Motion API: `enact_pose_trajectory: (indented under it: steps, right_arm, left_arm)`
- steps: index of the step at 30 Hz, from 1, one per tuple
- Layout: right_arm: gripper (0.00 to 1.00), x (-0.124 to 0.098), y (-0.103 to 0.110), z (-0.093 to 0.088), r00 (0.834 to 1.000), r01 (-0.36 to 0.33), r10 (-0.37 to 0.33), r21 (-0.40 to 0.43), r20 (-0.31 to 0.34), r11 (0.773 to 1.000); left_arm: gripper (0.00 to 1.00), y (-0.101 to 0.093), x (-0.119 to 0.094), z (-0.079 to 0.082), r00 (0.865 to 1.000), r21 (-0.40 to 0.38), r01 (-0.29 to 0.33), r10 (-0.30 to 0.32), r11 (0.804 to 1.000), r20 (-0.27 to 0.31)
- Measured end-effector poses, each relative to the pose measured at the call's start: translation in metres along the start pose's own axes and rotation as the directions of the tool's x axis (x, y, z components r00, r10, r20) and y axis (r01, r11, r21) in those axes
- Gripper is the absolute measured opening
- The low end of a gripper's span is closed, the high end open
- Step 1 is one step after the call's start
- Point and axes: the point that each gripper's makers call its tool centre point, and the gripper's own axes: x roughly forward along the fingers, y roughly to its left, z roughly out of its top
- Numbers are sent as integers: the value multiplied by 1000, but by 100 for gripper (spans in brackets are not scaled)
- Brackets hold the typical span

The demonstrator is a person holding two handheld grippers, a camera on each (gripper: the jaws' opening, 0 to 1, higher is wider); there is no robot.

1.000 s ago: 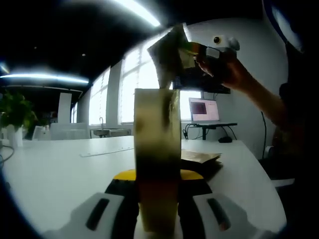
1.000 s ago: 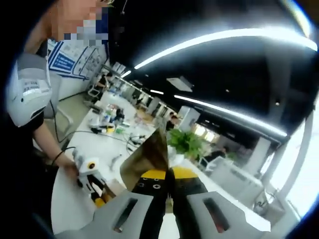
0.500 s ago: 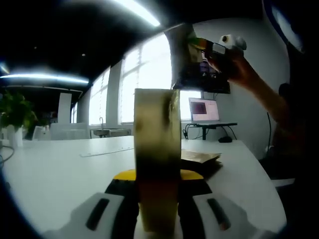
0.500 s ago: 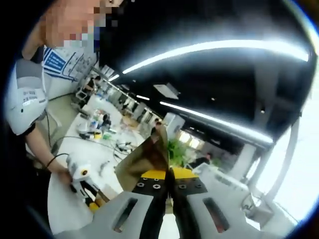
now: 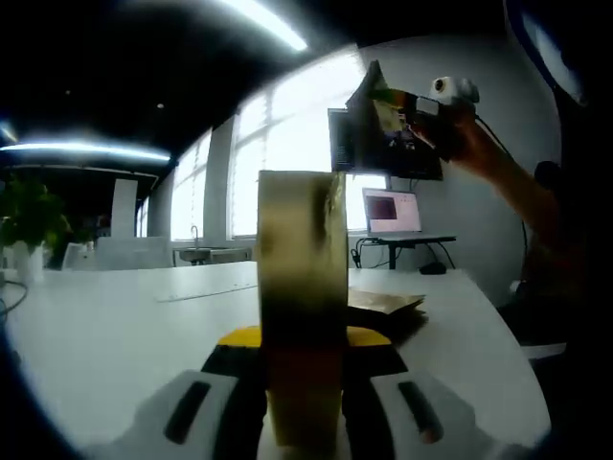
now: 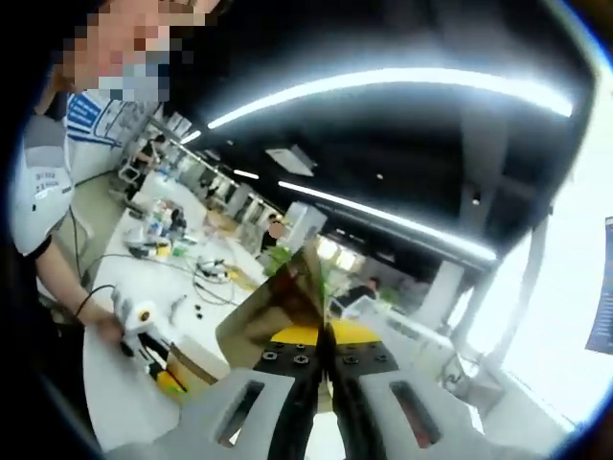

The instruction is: Extract single mask from mask box in order stack masks on table

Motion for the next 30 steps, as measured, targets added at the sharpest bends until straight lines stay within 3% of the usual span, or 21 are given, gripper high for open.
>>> enact_pose_trajectory:
  steps: [7,13,18,25,27,30]
  right_arm:
    - [0,-9,-10,-23,995,60,-61,-21,-79,998]
    - [0,-11,-14,-46,991,58,-55,20,-119,998]
    - [0,-9,-15,-60,985,65,-63,6,-163,998]
    - [0,-7,-12,-84,969,46,-49,-19,-240,999]
    - [0,-6,-13,-96,958,44,-53,-38,-281,998]
    - [0,-4,-11,-106,954,40,-44,-17,-296,999]
  left_arm:
    - [31,0,0,0,1000,0,-1,1,1000,0]
    - [31,-1,0,0,1000,-1,1,-1,1000,0]
    - [31,-2,1,0,1000,-1,1,-1,1000,0]
    - [31,-3,1,1,1000,-1,2,-2,1000,1]
    - [31,-3,1,1,1000,-1,3,-3,1000,1]
    - [31,-3,1,1,1000,-2,4,-4,1000,1]
